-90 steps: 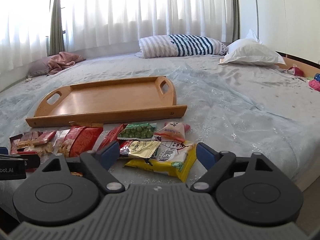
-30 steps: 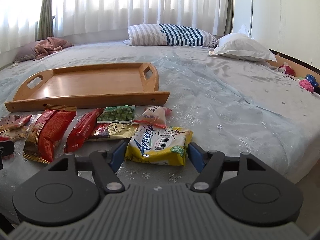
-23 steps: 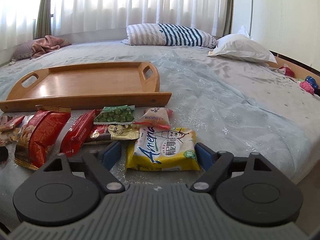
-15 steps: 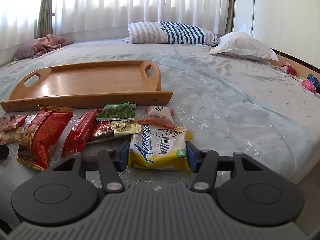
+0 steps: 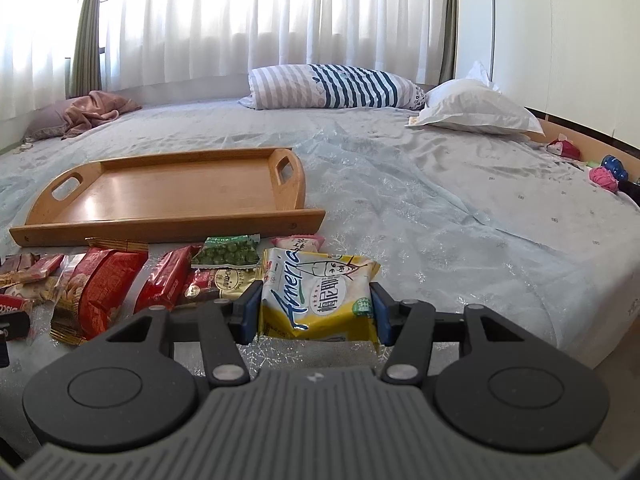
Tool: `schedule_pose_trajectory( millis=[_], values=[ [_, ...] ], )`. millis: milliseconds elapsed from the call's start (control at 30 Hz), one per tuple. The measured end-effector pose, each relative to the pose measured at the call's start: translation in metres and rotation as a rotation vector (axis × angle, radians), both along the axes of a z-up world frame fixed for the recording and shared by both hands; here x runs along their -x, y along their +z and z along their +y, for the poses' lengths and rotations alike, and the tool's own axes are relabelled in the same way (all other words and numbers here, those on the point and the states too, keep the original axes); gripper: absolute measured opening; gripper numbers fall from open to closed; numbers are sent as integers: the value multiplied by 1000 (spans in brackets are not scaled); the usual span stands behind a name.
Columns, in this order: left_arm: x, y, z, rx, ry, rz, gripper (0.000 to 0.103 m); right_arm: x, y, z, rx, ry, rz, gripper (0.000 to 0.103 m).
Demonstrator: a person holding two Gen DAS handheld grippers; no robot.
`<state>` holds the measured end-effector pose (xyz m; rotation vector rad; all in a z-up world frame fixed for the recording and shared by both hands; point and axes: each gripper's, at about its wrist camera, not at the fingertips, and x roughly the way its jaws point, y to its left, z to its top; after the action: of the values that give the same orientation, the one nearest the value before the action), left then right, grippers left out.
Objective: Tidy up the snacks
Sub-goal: 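Carry the Biscoff pack and yellow bag over the wooden tray with both tools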
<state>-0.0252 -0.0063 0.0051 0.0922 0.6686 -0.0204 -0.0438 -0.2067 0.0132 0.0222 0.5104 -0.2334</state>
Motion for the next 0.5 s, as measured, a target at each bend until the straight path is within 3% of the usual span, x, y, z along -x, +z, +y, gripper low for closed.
schedule_pose_trajectory(
  millis=[200,233,500],
  values=[
    [-10,-6,2,66,-22,30,75,1,1,2,-2,4,-6,58],
    [-11,-6,2,74,-27,31,70,1,1,3,-3,5,-5,58],
    [-5,6,1,68,-48,10,64,3,5,3,-12,14,-21,58]
  ],
)
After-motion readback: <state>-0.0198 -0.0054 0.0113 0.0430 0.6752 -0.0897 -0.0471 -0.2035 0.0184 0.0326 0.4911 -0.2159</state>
